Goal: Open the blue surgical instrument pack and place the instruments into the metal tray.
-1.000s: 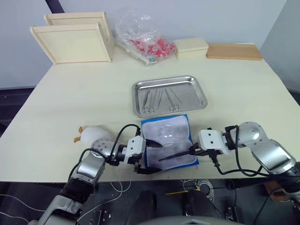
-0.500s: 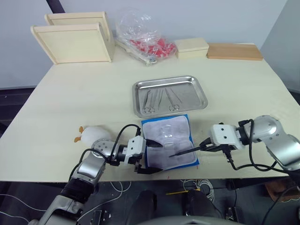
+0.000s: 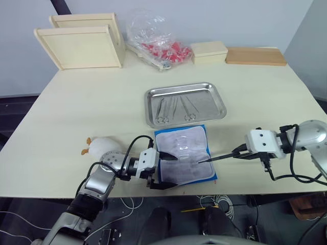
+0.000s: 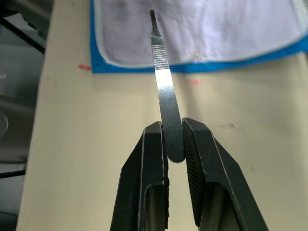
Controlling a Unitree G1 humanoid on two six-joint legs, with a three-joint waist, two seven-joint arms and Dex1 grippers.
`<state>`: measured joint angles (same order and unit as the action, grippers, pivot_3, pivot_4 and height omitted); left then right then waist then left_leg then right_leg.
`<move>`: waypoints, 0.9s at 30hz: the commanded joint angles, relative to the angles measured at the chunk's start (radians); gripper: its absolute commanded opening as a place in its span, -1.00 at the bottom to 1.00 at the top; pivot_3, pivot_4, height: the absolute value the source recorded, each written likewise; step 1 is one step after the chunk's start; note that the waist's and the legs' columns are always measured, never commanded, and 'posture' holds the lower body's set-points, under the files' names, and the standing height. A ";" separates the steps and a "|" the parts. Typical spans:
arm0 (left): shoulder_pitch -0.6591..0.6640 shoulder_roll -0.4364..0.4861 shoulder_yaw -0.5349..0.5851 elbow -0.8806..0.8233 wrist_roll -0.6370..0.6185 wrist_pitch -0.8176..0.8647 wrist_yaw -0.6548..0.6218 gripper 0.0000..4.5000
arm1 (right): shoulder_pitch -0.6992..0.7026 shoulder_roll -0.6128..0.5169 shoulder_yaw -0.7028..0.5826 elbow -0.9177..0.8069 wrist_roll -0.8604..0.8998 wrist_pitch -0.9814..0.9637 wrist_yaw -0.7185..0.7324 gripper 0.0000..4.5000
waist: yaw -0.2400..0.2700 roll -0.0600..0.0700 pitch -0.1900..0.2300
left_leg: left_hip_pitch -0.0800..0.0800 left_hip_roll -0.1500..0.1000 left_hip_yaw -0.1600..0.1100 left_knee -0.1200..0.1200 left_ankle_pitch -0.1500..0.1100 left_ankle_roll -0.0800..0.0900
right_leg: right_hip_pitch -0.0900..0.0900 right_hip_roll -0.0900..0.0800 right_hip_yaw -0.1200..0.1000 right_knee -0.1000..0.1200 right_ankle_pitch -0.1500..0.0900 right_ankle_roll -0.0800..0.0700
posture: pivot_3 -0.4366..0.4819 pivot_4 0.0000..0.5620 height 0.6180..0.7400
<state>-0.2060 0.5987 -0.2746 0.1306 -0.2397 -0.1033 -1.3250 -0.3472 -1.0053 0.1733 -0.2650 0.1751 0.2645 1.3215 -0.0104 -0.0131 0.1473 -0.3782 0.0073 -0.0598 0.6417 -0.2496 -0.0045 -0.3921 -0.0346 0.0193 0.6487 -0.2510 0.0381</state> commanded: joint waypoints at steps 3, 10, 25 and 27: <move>0.032 0.002 -0.043 0.068 0.054 0.023 0.001 1.00 | -0.015 0.044 -0.093 -0.016 0.091 0.077 -0.059 -0.99 | 0.000 0.000 0.000 | 0.000 0.000 0.000 0.000 0.000 0.000 | 0.000 0.000 0.000 0.000 0.000 0.000 | -0.05 -0.47 1.00; 0.030 -0.002 -0.040 0.071 0.055 0.022 0.011 1.00 | -0.071 0.160 -0.121 -0.021 0.154 0.192 -0.187 -0.99 | 0.001 0.000 0.000 | 0.000 0.000 0.000 0.000 0.000 0.000 | 0.000 0.000 0.000 0.000 0.001 -0.002 | -0.05 -0.47 1.00; 0.040 -0.021 -0.038 0.060 0.055 0.048 0.052 1.00 | -0.197 0.419 -0.108 0.097 0.133 0.430 -0.545 -0.99 | 0.003 0.002 0.000 | -0.001 -0.001 -0.001 0.002 0.000 0.000 | 0.000 0.000 0.000 0.001 0.003 -0.003 | -0.05 -0.47 1.00; 0.044 -0.020 -0.035 0.051 0.050 0.066 0.060 1.00 | -0.215 0.443 -0.107 0.122 0.118 0.449 -0.589 -0.99 | 0.003 0.002 0.000 | -0.001 -0.001 -0.001 0.003 0.000 0.000 | 0.000 0.000 0.000 0.002 0.003 -0.003 | -0.05 -0.47 1.00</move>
<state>-0.1976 0.5769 -0.2732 0.1322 -0.2383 -0.1020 -1.2846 -0.5333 -0.5693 0.0857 -0.1405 0.3059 0.7012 0.7734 -0.0071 -0.0112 0.1470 -0.3788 0.0064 -0.0604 0.6443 -0.2494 -0.0042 -0.3920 -0.0346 0.0196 0.6511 -0.2485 0.0353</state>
